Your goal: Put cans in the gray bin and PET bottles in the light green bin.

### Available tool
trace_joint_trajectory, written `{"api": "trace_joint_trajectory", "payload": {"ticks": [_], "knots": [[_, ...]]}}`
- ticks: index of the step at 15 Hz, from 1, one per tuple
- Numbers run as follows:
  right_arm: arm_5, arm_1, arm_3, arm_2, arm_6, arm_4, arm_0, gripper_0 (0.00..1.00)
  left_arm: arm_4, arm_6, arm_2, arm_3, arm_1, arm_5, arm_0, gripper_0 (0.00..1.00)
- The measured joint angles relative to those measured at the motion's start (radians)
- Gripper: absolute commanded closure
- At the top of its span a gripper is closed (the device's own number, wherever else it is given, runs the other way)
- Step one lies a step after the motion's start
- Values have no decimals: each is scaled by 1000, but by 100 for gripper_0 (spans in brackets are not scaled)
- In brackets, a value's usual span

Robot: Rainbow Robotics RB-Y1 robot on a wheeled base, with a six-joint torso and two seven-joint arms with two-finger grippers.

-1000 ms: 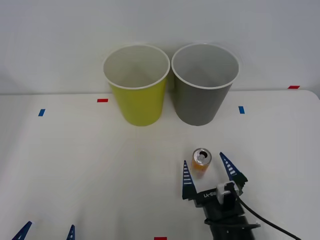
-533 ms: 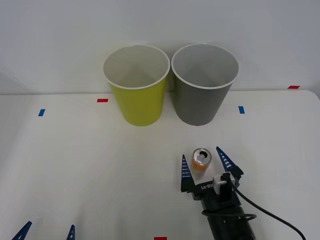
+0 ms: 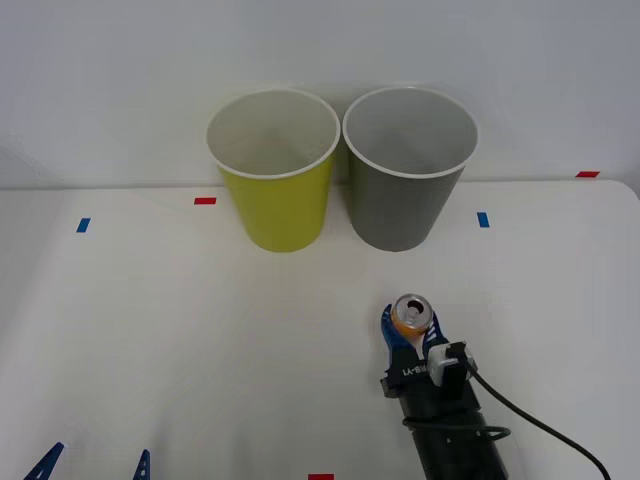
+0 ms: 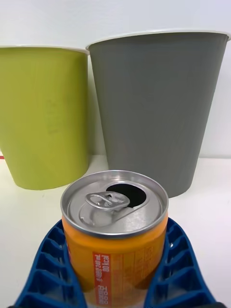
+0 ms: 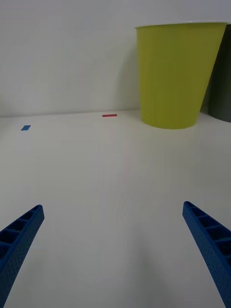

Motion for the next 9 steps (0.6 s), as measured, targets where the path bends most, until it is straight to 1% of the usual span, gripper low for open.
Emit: {"api": "trace_joint_trajectory", "payload": {"ticks": [2,3,4,5,9], "knots": [[3,-1,-9,-3,0,-6,3,94,0,0,0,0,0,0,0,0],[16,-4,-28,-4,1,-7,7,93,0,0,0,0,0,0,0,0],[57,-10,-63,-5,2,-7,16,94,0,0,0,0,0,0,0,0],[135,-19,-126,-4,4,-6,30,94,0,0,0,0,0,0,0,0],[532,-66,-483,-3,2,-8,96,94,0,0,0,0,0,0,0,0]]}}
